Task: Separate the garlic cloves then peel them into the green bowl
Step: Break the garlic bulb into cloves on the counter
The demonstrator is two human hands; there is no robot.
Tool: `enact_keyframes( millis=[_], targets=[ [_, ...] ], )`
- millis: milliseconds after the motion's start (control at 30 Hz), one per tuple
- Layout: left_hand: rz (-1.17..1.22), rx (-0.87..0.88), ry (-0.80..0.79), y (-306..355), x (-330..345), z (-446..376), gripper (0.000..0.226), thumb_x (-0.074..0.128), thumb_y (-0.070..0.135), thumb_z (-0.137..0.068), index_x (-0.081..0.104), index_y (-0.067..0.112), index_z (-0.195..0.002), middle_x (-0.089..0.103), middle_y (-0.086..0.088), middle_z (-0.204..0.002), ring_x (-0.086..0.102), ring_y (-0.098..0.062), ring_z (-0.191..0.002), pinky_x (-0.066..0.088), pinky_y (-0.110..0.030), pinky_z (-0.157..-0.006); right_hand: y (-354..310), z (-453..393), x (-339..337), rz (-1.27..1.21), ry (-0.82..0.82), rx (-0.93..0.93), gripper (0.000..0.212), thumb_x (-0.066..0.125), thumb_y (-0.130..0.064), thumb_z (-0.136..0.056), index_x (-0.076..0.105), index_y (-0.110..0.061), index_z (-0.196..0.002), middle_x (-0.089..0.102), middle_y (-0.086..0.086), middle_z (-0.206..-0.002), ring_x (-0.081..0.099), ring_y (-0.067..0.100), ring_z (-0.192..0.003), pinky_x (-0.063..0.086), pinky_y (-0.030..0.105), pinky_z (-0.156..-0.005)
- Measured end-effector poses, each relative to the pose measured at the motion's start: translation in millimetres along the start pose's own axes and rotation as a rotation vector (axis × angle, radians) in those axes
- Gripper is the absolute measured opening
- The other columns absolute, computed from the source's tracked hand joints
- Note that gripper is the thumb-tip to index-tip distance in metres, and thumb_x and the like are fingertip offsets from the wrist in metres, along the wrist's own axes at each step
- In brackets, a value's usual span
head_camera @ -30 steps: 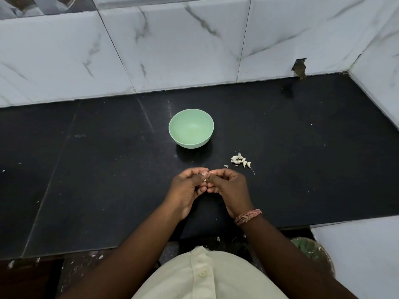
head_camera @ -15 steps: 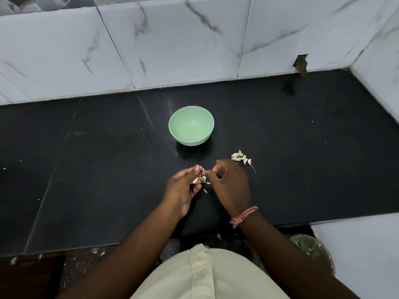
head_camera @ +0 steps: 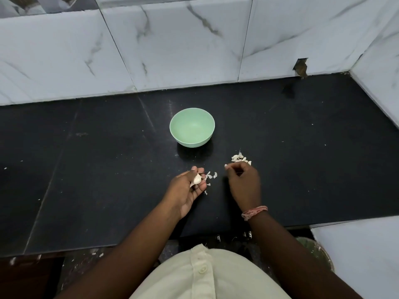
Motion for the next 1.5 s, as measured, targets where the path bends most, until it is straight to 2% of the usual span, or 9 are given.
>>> enact_keyframes(
  millis=[133,233,400,533,633,800,1000,1100,1500],
  targets=[
    [0.069,-0.007,-0.033,1.5,1.1,1.4,0.027,0.046,-0.007,-0.097,0.069,-0.002,-0.110,0.071,-0.015,-0.100,0.068,-0.023,-0.091,0.062,-0.028,-0.079,26.6,-15.4,-23.7,0.016,0.133,0.155,0.005,0.072,-0.018,-0.087,0.070,-0.022,-0.083,0.073,-0.003,-0.080,0.072,0.019,-0.078,0.060,0.041,-0.080],
    [0.097,0.003,-0.043,-0.1,2.2,2.6,0.029,0.044,-0.012,-0.098,0.068,-0.003,-0.113,0.071,-0.020,-0.107,0.070,-0.028,-0.097,0.061,-0.032,-0.085,36.7,-21.6,-26.0,-0.016,0.154,0.201,0.013,0.071,-0.017,-0.083,0.065,-0.029,-0.081,0.074,-0.004,-0.081,0.074,0.022,-0.077,0.061,0.048,-0.080],
    [0.155,0.053,-0.061,0.1,1.8,3.9,0.030,0.050,-0.015,-0.095,0.065,-0.004,-0.119,0.069,-0.023,-0.110,0.069,-0.033,-0.106,0.060,-0.036,-0.089,8.0,-13.5,-24.3,0.022,0.151,0.032,0.014,0.070,-0.013,-0.088,0.071,-0.025,-0.095,0.072,-0.004,-0.099,0.069,0.014,-0.093,0.055,0.035,-0.089],
    [0.117,0.067,-0.080,1.3,2.6,6.0,0.030,0.053,-0.011,-0.095,0.068,0.003,-0.118,0.074,-0.015,-0.107,0.071,-0.027,-0.103,0.059,-0.041,-0.092,-20.4,9.9,13.5,-0.109,-0.182,-0.064,0.003,0.076,-0.012,-0.089,0.076,-0.015,-0.088,0.076,-0.005,-0.082,0.069,0.005,-0.076,0.056,0.024,-0.071],
    [0.093,0.086,-0.080,4.3,1.9,7.2,0.032,0.052,-0.011,-0.095,0.071,0.009,-0.112,0.076,-0.008,-0.098,0.072,-0.015,-0.087,0.059,-0.029,-0.082,-22.3,25.4,39.5,-0.280,-0.312,0.029,0.007,0.078,-0.006,-0.087,0.074,-0.007,-0.093,0.075,0.009,-0.083,0.068,0.009,-0.068,0.057,0.025,-0.059],
    [0.101,0.137,-0.115,7.3,-0.7,10.3,0.034,0.051,-0.015,-0.094,0.070,0.005,-0.113,0.076,-0.010,-0.092,0.073,-0.017,-0.087,0.059,-0.029,-0.088,-17.2,26.3,45.4,-0.426,-0.298,0.108,0.013,0.079,0.000,-0.085,0.072,0.004,-0.095,0.073,0.012,-0.078,0.065,0.012,-0.063,0.057,0.026,-0.058],
    [0.062,0.232,-0.064,13.1,-3.9,14.4,0.028,0.063,-0.012,-0.088,0.072,0.001,-0.111,0.076,-0.013,-0.093,0.073,-0.020,-0.088,0.061,-0.028,-0.080,-22.4,27.6,49.0,-0.466,-0.338,0.122,0.007,0.073,0.006,-0.087,0.074,-0.001,-0.089,0.073,0.014,-0.079,0.063,0.014,-0.065,0.056,0.026,-0.062],
    [-0.023,0.288,-0.029,20.0,-4.3,16.1,0.026,0.068,-0.011,-0.084,0.074,0.001,-0.106,0.076,-0.013,-0.090,0.072,-0.023,-0.087,0.060,-0.033,-0.085,-23.9,26.2,50.7,-0.485,-0.356,0.154,0.013,0.068,0.010,-0.088,0.074,-0.002,-0.087,0.072,0.013,-0.078,0.062,0.017,-0.064,0.056,0.026,-0.062],
    [-0.117,0.304,0.058,14.1,-1.7,19.5,0.023,0.067,-0.012,-0.086,0.074,0.002,-0.102,0.076,-0.017,-0.091,0.072,-0.027,-0.087,0.060,-0.036,-0.085,-17.0,18.8,50.6,-0.371,-0.391,0.217,0.006,0.066,0.010,-0.089,0.070,0.009,-0.085,0.068,0.016,-0.070,0.062,0.018,-0.059,0.056,0.026,-0.060]
  ],
)
Point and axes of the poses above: each hand's wrist, its own z-axis away from the middle knuckle, its own x-axis out of the palm, y = z × x, the point moved 7 cm from there along -z, towards the middle knuckle
